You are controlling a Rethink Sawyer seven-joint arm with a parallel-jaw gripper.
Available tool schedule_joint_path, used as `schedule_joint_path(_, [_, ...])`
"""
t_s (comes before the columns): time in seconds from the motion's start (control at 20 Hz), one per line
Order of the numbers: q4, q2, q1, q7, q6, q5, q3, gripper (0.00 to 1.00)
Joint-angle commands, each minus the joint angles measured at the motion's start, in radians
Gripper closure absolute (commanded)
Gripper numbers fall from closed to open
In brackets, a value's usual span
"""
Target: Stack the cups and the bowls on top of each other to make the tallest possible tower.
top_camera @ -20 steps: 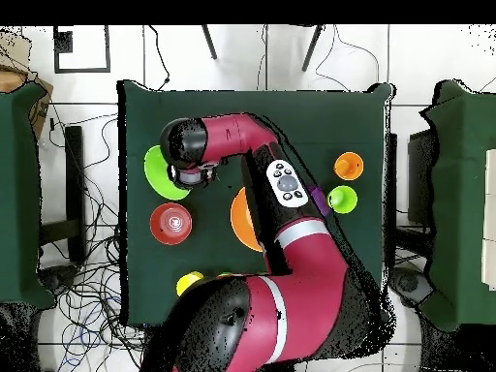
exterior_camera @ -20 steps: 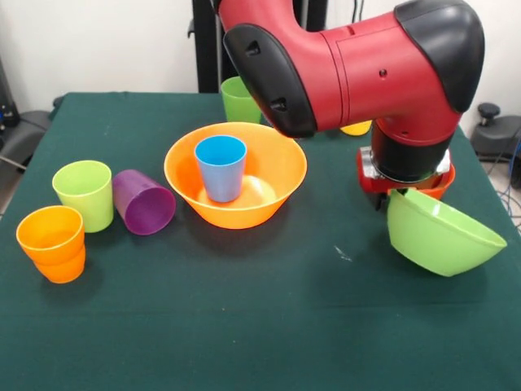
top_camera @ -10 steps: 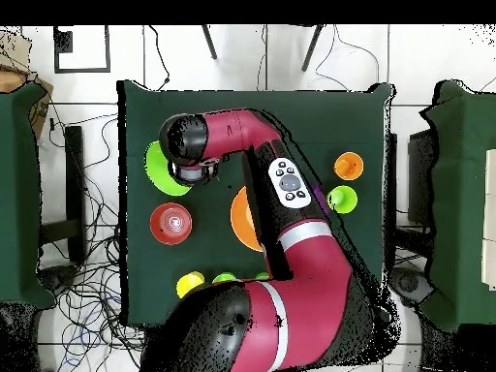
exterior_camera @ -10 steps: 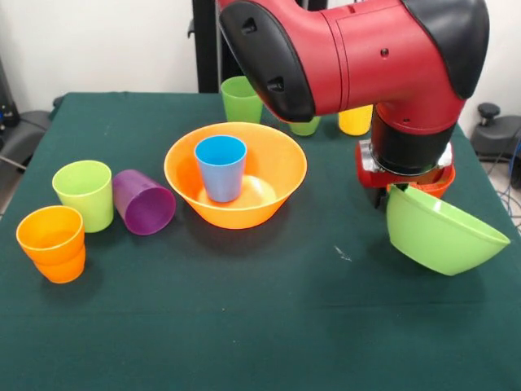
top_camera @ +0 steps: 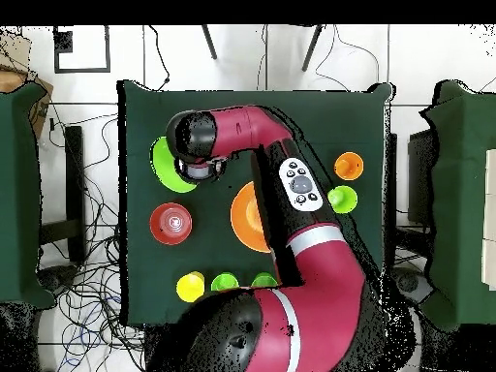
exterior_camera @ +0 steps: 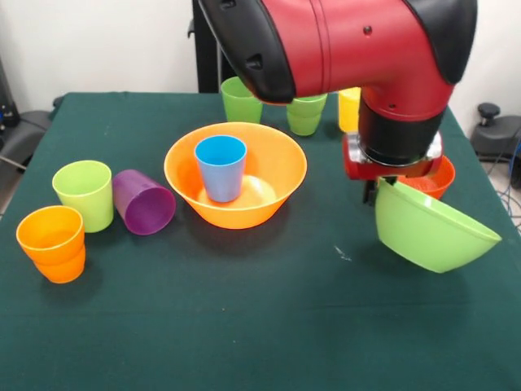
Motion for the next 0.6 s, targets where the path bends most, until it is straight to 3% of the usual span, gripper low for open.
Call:
schedule_joint_path(0.05, [0.108, -0.071, -0.051, -0.246, 0.05, -0.026, 0.024, 1.0])
schedule_joint_path(0.6, [0.111, -0.099, -0.098, -0.255, 0.181, 0.063, 0.094, 1.0])
